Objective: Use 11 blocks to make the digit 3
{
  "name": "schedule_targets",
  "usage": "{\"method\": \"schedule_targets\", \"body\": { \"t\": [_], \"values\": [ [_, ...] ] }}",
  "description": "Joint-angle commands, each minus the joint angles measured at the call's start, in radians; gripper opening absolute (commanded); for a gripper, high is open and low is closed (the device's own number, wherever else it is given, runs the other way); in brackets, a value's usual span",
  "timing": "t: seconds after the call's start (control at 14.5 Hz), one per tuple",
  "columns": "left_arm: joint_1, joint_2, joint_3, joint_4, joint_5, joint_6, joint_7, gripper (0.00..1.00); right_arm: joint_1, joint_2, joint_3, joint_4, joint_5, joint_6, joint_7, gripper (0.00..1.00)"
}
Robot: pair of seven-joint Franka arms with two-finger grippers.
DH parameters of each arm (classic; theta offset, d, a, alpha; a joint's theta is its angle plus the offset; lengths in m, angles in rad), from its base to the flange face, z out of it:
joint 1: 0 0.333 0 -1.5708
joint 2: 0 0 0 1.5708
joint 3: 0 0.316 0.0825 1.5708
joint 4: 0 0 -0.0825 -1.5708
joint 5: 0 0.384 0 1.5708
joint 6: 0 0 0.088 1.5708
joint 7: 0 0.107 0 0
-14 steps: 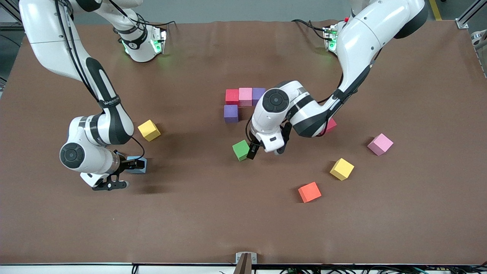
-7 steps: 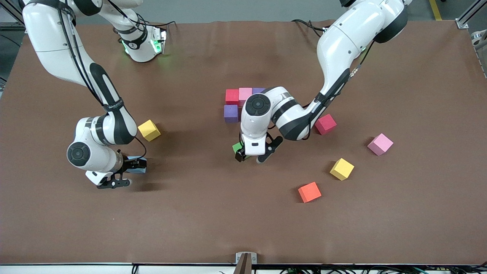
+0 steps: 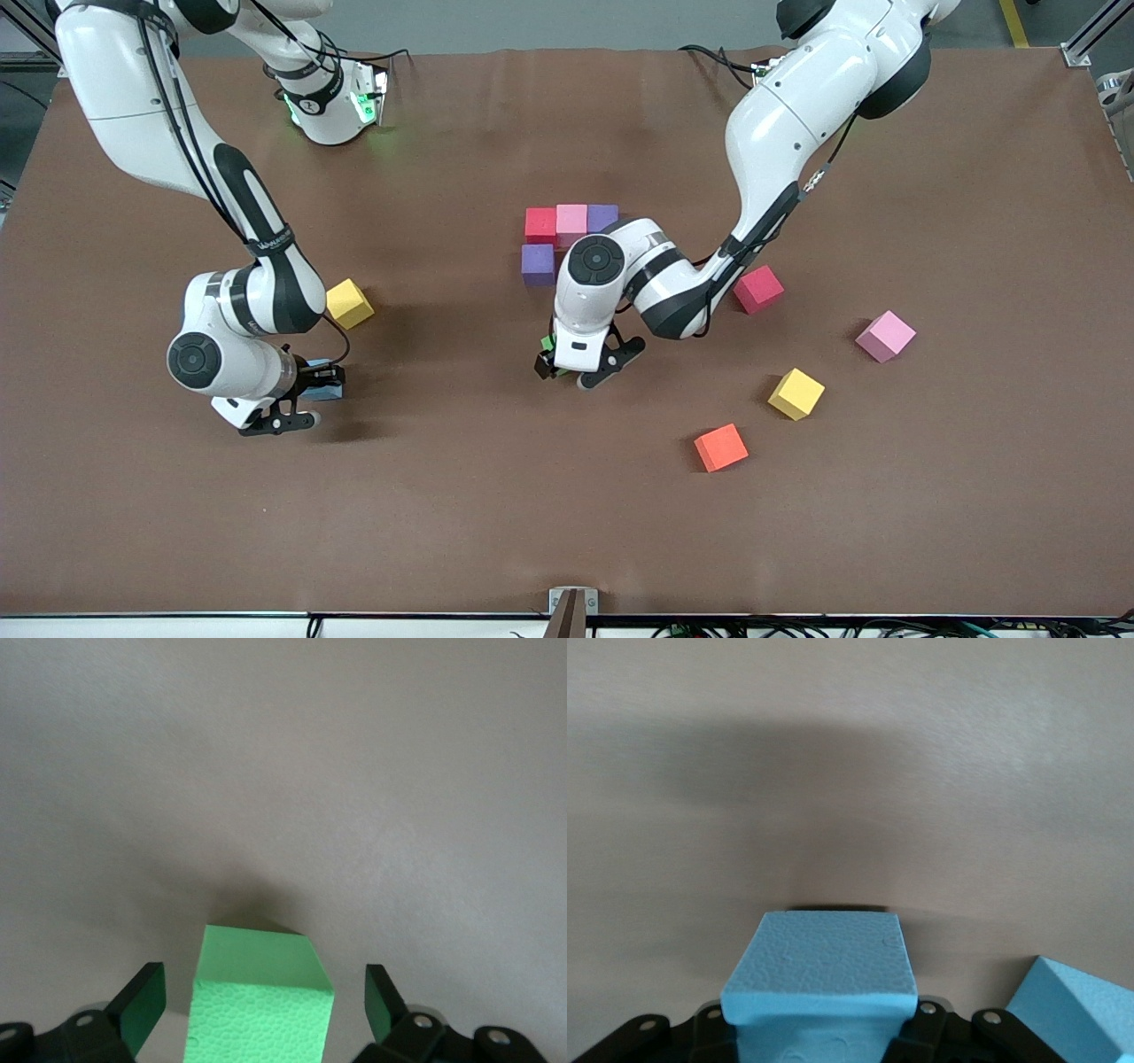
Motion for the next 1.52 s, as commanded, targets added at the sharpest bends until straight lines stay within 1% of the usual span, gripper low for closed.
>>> {"method": "schedule_targets", "body": {
  "t": [0.0, 0.21, 0.35, 0.41, 0.55, 0.62, 0.69, 0.76, 0.83, 0.9, 1.17, 1.45],
  "values": [
    [-0.026, 0.025, 0.007, 0.032, 0.002, 0.005, 0.018, 0.99, 0.021, -0.023, 0.015, 0.029, -0.004, -0.055, 0.01, 0.34],
    [-0.028, 0.042, 0.007, 0.031, -0.001, 0.005, 0.018, 0.98, 0.055, -0.027, 0.015, 0.032, 0.01, -0.057, 0.047, 0.34],
    [-0.033, 0.051, 0.007, 0.031, 0.001, 0.008, 0.018, 0.94, 0.086, -0.039, 0.015, 0.03, 0.01, -0.061, 0.105, 0.34],
    [-0.034, 0.054, 0.007, 0.031, -0.001, 0.008, 0.017, 0.82, 0.102, -0.042, 0.015, 0.029, 0.01, -0.061, 0.128, 0.34],
    [-0.033, 0.048, 0.005, 0.031, -0.002, 0.006, 0.004, 0.45, 0.139, -0.042, 0.015, 0.029, 0.012, -0.06, 0.189, 0.34],
    [-0.033, 0.043, 0.007, 0.029, -0.002, 0.005, 0.003, 0.24, 0.158, -0.042, 0.015, 0.026, 0.012, -0.057, 0.217, 0.34],
    [-0.03, 0.039, 0.005, 0.029, -0.001, -0.002, 0.003, 0.13, 0.17, -0.042, 0.015, 0.026, 0.012, -0.055, 0.239, 0.34],
    [-0.019, 0.026, 0.005, 0.029, 0.001, -0.005, 0.003, 0.08, 0.19, -0.042, 0.015, 0.026, 0.013, -0.055, 0.263, 0.34],
    [-0.004, 0.013, 0.007, 0.029, 0.001, -0.005, 0.004, 0.03, 0.201, -0.042, 0.015, 0.026, 0.021, -0.052, 0.279, 0.34],
    [0.021, -0.003, 0.005, 0.029, 0.001, -0.02, 0.012, 0.01, 0.218, -0.042, 0.015, 0.026, 0.036, -0.051, 0.292, 0.34],
    [0.104, -0.067, 0.001, 0.031, 0.013, -0.055, 0.029, 0.01, 0.279, -0.042, 0.014, 0.024, 0.067, -0.034, 0.367, 0.34],
    [0.191, -0.107, -0.009, 0.032, 0.004, -0.15, 0.193, 0.01, 0.388, -0.035, 0.012, 0.012, 0.067, 0.043, 0.507, 0.34]
  ]
}}
